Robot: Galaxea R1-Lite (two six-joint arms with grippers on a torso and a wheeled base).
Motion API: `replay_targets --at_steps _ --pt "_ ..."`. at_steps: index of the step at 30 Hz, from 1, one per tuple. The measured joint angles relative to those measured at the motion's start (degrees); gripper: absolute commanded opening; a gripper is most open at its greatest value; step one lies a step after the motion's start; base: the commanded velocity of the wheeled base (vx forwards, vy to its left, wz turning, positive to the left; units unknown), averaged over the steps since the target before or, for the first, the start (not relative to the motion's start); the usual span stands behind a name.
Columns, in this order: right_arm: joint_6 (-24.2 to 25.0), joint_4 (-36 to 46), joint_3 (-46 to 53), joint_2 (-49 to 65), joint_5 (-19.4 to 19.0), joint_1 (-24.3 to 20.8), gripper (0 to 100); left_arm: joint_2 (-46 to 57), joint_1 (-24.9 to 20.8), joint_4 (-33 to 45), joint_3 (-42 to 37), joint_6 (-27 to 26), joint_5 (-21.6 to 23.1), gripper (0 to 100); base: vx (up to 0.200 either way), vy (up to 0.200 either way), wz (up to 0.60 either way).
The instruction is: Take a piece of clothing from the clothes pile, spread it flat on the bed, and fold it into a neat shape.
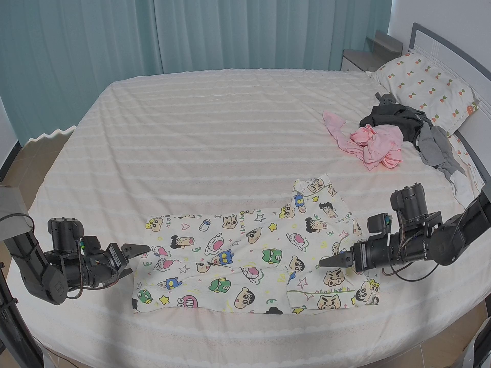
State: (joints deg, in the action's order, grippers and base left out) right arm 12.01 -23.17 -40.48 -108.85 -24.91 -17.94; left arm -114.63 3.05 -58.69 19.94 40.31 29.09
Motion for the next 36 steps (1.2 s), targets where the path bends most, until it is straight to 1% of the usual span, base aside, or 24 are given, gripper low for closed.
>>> replay_targets --at_steps 2,5,7,9,17,23,29,36 --pt "3.6 0.1 0.7 1.8 0.0 -3.7 100 0.0 0.0 0.0 0.0 0.0 0.0 100 0.0 0.0 0.0" --pt "6.7 0.2 1.7 2.8 -0.1 -6.6 100 0.0 0.0 0.0 0.0 0.0 0.0 100 0.0 0.0 0.0" --pt "7.9 0.2 2.3 2.6 -0.1 -7.9 100 0.0 0.0 0.0 0.0 0.0 -0.1 100 0.0 0.0 0.0" --pt "8.7 0.1 2.7 1.9 -0.2 -8.2 100 0.0 0.0 0.0 0.0 0.0 -0.1 100 0.0 0.0 0.0" --pt "9.3 0.2 3.2 -2.6 -0.1 -5.5 100 0.0 -0.1 0.0 0.0 0.0 0.0 100 0.0 0.0 0.0" --pt "8.9 0.4 3.3 -7.1 0.3 -1.6 100 -0.1 -0.1 0.0 -0.1 0.0 0.0 100 0.0 0.0 0.0" --pt "7.3 0.4 3.9 -9.3 0.3 2.0 100 -0.2 -0.1 0.0 -0.1 0.0 -0.1 100 0.0 0.0 0.0" --pt "5.4 -0.1 4.5 -11.2 -0.3 4.3 100 -0.2 -0.1 0.0 -0.1 0.0 0.0 100 0.0 0.0 0.0"
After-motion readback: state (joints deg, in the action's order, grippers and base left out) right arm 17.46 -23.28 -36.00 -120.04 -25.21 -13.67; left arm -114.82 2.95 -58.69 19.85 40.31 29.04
